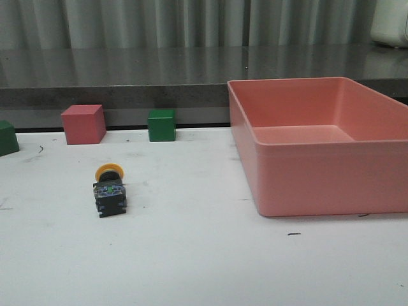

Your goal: Place and stand button with both arms

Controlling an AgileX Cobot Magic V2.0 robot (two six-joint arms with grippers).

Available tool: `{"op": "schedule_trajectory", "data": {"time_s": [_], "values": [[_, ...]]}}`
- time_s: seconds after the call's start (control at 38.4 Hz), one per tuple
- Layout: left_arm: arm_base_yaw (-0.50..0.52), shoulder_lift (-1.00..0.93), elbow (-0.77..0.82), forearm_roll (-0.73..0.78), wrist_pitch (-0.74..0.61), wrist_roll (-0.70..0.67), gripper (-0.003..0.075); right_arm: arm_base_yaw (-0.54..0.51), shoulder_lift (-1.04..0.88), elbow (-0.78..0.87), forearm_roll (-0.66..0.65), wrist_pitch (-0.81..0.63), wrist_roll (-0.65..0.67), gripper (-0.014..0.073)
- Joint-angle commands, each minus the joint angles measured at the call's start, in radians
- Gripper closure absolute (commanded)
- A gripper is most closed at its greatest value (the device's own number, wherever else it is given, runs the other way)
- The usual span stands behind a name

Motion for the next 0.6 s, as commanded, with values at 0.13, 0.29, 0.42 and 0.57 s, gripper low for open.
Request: {"op": "schedule_trajectory", "data": {"time_s": [0.13, 0.29, 0.42, 0.57], "values": [[-0.155, 0.241, -0.162, -0.009, -0.048, -0.01, 0.0041, -0.005, 0.01, -0.026, -0.012, -0.091, -0.01, 0.0664], [-0.254, 0.418, -0.281, -0.009, 0.031, -0.01, 0.0042, -0.005, 0.01, -0.026, -0.012, -0.091, -0.01, 0.0664], [-0.314, 0.549, -0.397, -0.017, 0.156, -0.01, 0.0042, -0.005, 0.01, -0.026, -0.012, -0.091, -0.01, 0.0664], [-0.342, 0.724, -0.547, -0.151, 0.31, -0.01, 0.0042, -0.005, 0.01, -0.026, -0.012, -0.091, -0.01, 0.0664]]}}
